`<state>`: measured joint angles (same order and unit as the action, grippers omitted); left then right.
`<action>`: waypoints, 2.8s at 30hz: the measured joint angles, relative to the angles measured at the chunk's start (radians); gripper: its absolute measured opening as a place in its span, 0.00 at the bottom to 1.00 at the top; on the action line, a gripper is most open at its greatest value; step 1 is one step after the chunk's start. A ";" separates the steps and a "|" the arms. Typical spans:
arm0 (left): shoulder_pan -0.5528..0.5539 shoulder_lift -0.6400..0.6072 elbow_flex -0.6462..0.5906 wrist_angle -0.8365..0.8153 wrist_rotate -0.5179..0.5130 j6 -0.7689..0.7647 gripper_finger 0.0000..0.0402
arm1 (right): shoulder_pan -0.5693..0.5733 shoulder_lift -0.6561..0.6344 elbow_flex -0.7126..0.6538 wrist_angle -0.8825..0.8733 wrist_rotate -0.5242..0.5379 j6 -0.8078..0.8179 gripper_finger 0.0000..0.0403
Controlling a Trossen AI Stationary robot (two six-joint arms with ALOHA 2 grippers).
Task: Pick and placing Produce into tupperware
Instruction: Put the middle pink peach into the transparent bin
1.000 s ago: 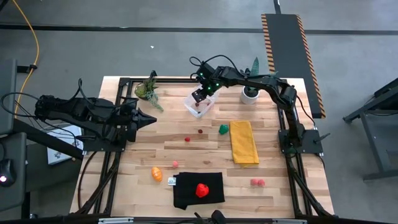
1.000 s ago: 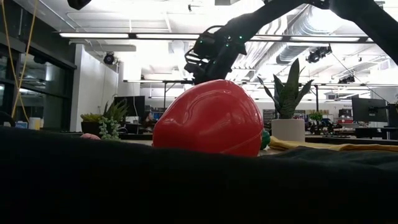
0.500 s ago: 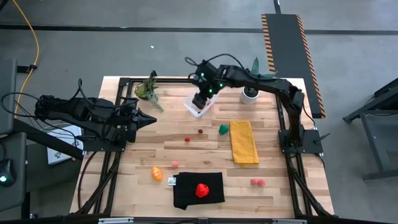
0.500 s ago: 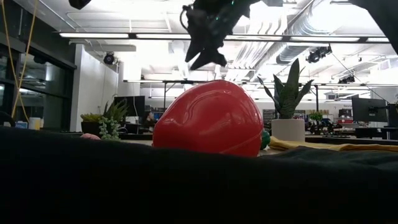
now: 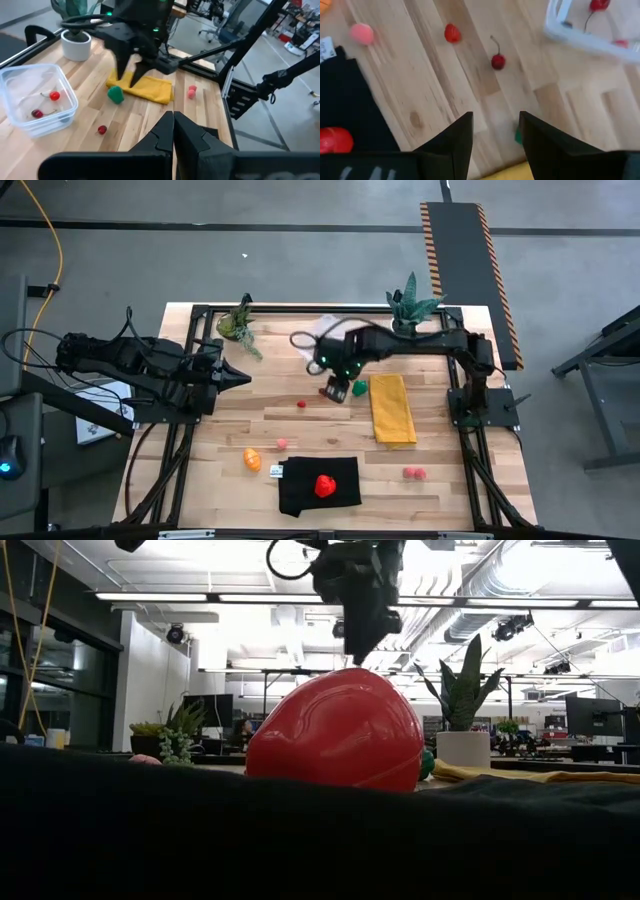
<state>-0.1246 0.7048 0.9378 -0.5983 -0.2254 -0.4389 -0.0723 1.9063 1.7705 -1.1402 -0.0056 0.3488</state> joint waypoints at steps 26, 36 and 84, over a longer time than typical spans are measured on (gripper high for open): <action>0.000 0.000 0.000 -0.096 0.008 0.019 0.00 | 0.013 -0.348 -0.521 0.286 -0.032 0.937 0.37; 0.000 0.000 0.000 -0.164 0.009 0.008 0.00 | 0.093 -0.359 -0.521 -0.095 -0.259 0.606 0.42; 0.000 0.011 0.000 -0.059 -0.258 -0.191 0.00 | 0.946 -0.375 -0.630 0.056 0.066 0.772 0.50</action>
<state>-0.1246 0.7160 0.9375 -0.6570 -0.4836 -0.6297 0.8736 1.5314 1.1401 -1.0838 0.0603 1.1209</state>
